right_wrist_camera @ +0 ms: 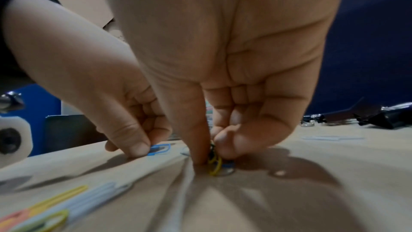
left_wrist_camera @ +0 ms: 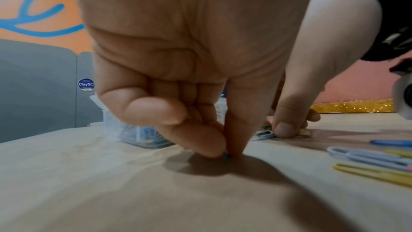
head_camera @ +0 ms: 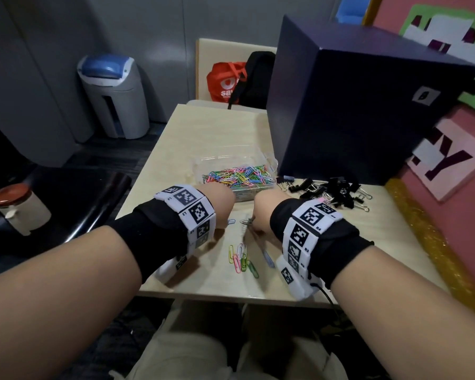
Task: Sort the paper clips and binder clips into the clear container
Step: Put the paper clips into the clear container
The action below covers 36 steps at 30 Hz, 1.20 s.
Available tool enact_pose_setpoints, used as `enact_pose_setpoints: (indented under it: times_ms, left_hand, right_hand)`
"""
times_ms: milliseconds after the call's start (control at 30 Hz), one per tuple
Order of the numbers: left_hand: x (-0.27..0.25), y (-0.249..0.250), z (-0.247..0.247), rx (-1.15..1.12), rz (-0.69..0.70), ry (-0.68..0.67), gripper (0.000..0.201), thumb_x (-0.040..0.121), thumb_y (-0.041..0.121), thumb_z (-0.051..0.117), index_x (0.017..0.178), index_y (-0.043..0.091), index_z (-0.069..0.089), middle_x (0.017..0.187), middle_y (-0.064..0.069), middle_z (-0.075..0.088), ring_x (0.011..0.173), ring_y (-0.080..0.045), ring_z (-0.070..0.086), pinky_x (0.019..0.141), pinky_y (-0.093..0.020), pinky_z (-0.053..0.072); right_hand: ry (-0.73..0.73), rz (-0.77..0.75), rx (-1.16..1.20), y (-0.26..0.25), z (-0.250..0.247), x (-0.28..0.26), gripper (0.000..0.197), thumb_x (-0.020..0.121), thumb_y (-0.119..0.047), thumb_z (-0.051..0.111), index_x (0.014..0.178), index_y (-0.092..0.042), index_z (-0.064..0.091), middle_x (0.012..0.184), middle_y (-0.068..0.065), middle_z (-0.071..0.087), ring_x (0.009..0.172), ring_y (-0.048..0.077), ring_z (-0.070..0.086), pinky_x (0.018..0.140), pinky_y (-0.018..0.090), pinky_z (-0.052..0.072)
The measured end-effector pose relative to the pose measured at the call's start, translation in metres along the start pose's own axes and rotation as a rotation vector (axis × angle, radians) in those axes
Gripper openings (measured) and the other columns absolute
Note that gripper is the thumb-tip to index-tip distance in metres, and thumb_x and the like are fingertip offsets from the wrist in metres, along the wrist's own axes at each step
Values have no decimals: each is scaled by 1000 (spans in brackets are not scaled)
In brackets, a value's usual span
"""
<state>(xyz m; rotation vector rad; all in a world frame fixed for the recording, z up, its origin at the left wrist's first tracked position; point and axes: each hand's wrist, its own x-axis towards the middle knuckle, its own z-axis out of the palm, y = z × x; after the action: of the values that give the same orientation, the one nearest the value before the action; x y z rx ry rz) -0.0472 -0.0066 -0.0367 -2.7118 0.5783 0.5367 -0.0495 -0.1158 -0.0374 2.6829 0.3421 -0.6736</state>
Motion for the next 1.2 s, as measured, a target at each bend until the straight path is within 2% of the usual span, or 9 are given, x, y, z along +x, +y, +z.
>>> enact_pose_setpoints:
  times_ms: [133, 333, 500, 633, 733, 867, 1000, 1067, 1200]
  left_hand:
    - [0, -1, 4, -13, 1, 2, 22, 95, 20, 49, 94, 6, 65, 64, -3, 43, 79, -26, 52, 73, -29, 45]
    - [-2, -16, 1, -94, -41, 92, 36, 90, 12, 48, 56, 12, 39, 56, -2, 37, 60, -23, 41, 61, -29, 37]
    - [-2, -44, -24, -277, -136, 282, 21, 87, 13, 48, 69, 7, 54, 63, -8, 47, 68, -28, 45, 60, -31, 36]
    - [-1, -54, -32, -371, -152, 419, 23, 87, 14, 51, 84, 6, 72, 85, -10, 71, 79, -28, 61, 68, -31, 46]
    - [-9, -44, -28, -368, -95, 433, 24, 88, 16, 52, 95, 11, 74, 96, -8, 72, 92, -28, 64, 74, -28, 46]
    - [-20, -14, -13, -288, 64, 269, 18, 86, 27, 60, 94, 18, 73, 94, -2, 73, 81, -22, 60, 69, -24, 43]
    - [-20, 9, 6, -243, 200, 8, 50, 70, 45, 80, 110, 22, 61, 101, 4, 69, 87, -18, 57, 70, -25, 42]
    - [-20, 14, 9, -197, 239, -7, 54, 68, 42, 82, 112, 20, 59, 102, 2, 67, 91, -19, 58, 67, -25, 38]
    - [-21, 17, 9, -154, 229, 74, 38, 75, 37, 77, 107, 20, 66, 101, 2, 70, 96, -21, 64, 76, -31, 52]
  right_hand:
    - [13, 13, 45, 2, 3, 3, 37, 97, -20, 45, 63, -10, 40, 63, 2, 38, 51, 14, 34, 45, 21, 29]
    - [48, 55, 159, 7, -4, 6, 25, 86, -30, 57, 68, -13, 52, 64, 2, 47, 55, 18, 46, 45, 23, 36]
    - [298, 61, 443, 20, -32, 1, 24, 84, -26, 58, 91, -9, 73, 89, 5, 71, 84, 23, 66, 73, 28, 55]
    - [473, 86, 526, 22, -43, 0, 21, 86, -23, 60, 98, -15, 75, 102, 3, 72, 98, 23, 65, 85, 27, 53]
    - [366, 70, 397, 24, -36, -5, 26, 90, -17, 54, 110, -11, 68, 112, 7, 68, 105, 26, 63, 90, 31, 53]
    - [129, -36, 243, 25, -22, -27, 33, 86, -26, 63, 117, -13, 65, 117, 3, 67, 100, 21, 63, 85, 29, 52]
    - [-84, -64, 207, 21, 1, -40, 83, 67, -41, 82, 136, -17, 42, 128, 3, 55, 93, 19, 57, 70, 29, 48]
    - [-89, -60, 148, 16, 10, -42, 89, 63, -42, 84, 135, -17, 38, 127, 5, 50, 104, 24, 57, 73, 32, 47]
    - [11, -58, 200, 11, 19, -38, 73, 65, -32, 84, 126, -12, 49, 121, 8, 56, 105, 27, 60, 75, 32, 48]
